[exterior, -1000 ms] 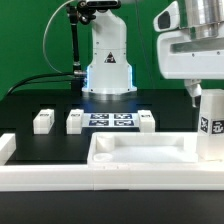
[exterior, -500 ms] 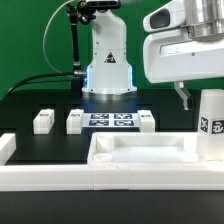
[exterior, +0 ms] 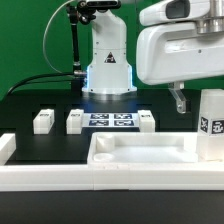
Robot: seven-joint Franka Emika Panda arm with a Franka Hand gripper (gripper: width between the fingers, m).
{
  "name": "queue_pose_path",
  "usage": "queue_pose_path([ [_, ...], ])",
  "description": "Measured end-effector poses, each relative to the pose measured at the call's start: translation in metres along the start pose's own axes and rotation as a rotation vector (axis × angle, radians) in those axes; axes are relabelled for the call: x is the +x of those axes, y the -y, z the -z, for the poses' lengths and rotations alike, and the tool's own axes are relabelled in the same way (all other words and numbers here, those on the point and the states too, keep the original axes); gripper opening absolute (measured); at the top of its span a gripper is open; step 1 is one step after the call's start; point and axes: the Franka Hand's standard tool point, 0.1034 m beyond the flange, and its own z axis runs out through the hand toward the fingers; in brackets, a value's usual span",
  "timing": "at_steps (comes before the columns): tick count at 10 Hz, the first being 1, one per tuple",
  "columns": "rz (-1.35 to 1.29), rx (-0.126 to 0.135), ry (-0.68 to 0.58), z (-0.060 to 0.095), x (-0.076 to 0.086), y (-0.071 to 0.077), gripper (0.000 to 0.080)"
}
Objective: Assemble desk
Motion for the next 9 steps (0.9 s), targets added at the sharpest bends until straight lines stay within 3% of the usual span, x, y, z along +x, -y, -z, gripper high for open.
queue_pose_path([
  [1,-0.015,0.000,0.000,-0.0001,-0.0001,-0.0002,0.0521],
  [2,-0.046,0.000,0.000,-0.0001,-0.0001,-0.0001,0.0521],
  [4,-0.213,0.001,0.000,-0.0003,-0.0001,0.0005,0.0287],
  [7,-0.408,0.002,0.000,-0.0003,0.0000,0.0007,0.0287],
  [9,-0.701,-0.008,-0.003,-0.0006,-0.0002,0.0021,0.0287],
])
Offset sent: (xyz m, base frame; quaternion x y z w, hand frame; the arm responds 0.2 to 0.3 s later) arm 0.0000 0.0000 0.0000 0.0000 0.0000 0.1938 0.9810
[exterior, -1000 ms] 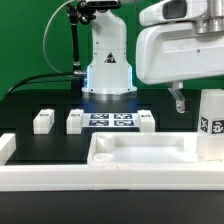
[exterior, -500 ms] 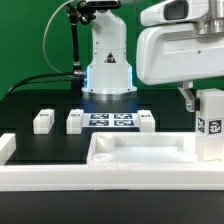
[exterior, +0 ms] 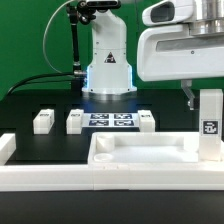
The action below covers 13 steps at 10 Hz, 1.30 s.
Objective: Assemble desk
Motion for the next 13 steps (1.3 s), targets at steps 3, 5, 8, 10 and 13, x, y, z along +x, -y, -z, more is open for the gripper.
queue_pose_path([
  [3,-0.568,0.018,0.031,-0.001,-0.002,-0.002,0.0288],
  [5,-0.839,0.039,0.063,-0.002,-0.004,0.000,0.0289],
  [8,-0.912,0.036,0.066,-0.002,-0.007,0.004,0.0290],
  [10,-0.653,0.018,0.049,-0.002,-0.008,0.003,0.0493],
  [13,-0.287,0.025,0.044,-0.003,-0.012,0.009,0.0639],
])
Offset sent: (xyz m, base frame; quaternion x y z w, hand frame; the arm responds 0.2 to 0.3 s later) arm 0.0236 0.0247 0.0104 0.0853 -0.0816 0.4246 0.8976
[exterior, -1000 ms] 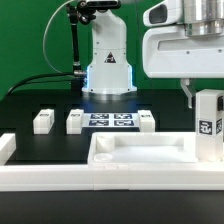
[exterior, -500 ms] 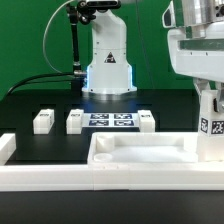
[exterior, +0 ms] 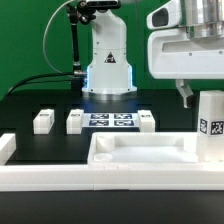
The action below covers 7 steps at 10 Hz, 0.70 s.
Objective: Assemble desk
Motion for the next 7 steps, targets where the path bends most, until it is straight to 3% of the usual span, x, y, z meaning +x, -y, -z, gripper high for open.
queue_pose_path([
  [4,0.283,-0.002,-0.001,-0.0002,0.0022,-0.0019,0.0648],
  [6,0.654,-0.010,-0.011,0.0026,0.0082,-0.0033,0.0648],
  [7,0.615,-0.010,-0.011,0.0023,0.0077,-0.0031,0.0648],
])
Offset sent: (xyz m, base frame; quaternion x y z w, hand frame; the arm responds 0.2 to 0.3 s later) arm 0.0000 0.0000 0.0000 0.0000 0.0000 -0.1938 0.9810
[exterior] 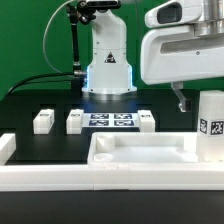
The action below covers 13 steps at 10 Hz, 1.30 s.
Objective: Assemble desk
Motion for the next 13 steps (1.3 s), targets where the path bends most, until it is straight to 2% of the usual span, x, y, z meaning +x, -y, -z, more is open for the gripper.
queue_pose_path([
  [2,-0.006,0.000,0.000,0.0000,0.0001,-0.0003,0.0391],
  [3,-0.096,-0.002,-0.001,0.0001,0.0004,-0.0018,0.0391],
  [4,-0.181,-0.003,-0.001,0.0001,0.0007,-0.0030,0.0292],
  [6,-0.316,-0.003,-0.001,0.0001,0.0008,-0.0035,0.0292],
  [8,-0.648,-0.011,-0.003,-0.0005,-0.0009,-0.0015,0.0292],
  [10,-1.032,0.014,-0.005,-0.0009,-0.0002,-0.0018,0.0292],
  [12,-1.288,0.057,0.031,0.0003,0.0014,-0.0058,0.0292],
  [13,-1.383,0.062,0.039,0.0004,0.0014,-0.0055,0.0292],
])
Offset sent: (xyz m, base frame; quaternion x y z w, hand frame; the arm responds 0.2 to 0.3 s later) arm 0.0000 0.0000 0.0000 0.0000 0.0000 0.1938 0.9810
